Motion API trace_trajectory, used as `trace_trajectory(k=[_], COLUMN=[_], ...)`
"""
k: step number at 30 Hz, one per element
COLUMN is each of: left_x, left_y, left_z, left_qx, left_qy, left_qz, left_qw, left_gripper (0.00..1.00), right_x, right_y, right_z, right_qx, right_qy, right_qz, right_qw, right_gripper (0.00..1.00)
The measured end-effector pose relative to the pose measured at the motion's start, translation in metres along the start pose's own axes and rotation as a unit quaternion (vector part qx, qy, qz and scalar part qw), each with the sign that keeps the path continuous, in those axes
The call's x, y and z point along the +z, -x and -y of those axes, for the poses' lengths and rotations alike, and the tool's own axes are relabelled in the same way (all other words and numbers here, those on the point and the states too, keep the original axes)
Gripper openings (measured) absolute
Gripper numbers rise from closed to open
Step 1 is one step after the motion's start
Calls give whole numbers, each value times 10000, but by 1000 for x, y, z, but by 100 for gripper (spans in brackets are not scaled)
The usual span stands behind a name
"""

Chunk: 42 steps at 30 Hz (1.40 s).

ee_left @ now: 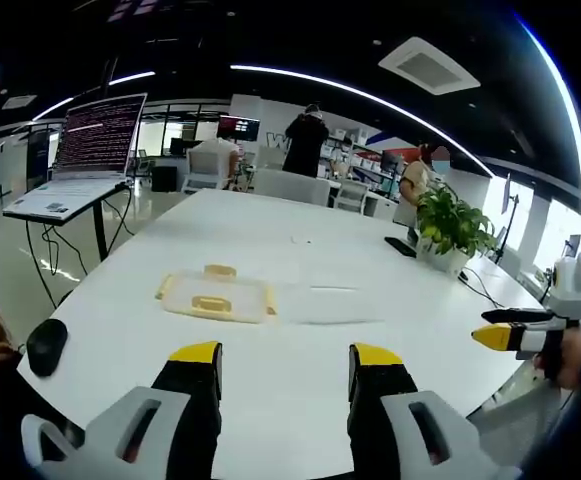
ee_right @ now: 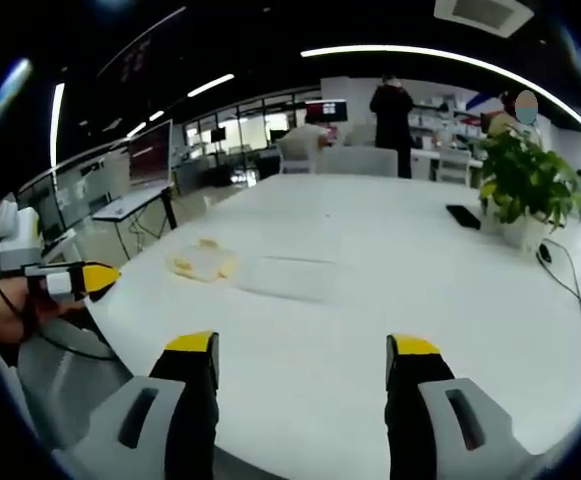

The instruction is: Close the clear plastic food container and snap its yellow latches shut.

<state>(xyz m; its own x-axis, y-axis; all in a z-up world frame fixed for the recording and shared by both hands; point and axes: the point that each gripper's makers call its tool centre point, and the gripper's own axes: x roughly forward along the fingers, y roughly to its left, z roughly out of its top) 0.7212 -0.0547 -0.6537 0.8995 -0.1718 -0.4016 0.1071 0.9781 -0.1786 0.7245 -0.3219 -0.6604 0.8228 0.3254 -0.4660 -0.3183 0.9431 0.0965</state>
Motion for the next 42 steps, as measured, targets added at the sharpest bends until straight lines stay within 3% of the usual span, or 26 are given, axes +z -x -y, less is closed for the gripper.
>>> trace_trajectory(k=[22, 29, 35, 42], left_x=[-4, -5, 0, 2], left_y=[-1, 0, 3, 2], left_z=[-1, -4, -8, -5], left_qx=[-22, 1, 22, -55], left_qy=[22, 98, 282, 100], left_qz=[-125, -200, -165, -217], left_qw=[9999, 9998, 9995, 9997], left_gripper=[45, 45, 47, 47], right_x=[-3, -2, -1, 1], right_y=[-1, -2, -3, -3], right_z=[0, -18, -19, -25], right_qx=[-2, 258, 309, 419], right_qy=[-35, 450, 486, 736], right_qz=[-102, -129, -193, -276], right_qw=[9999, 9986, 9982, 9960], right_gripper=[64, 65, 67, 66])
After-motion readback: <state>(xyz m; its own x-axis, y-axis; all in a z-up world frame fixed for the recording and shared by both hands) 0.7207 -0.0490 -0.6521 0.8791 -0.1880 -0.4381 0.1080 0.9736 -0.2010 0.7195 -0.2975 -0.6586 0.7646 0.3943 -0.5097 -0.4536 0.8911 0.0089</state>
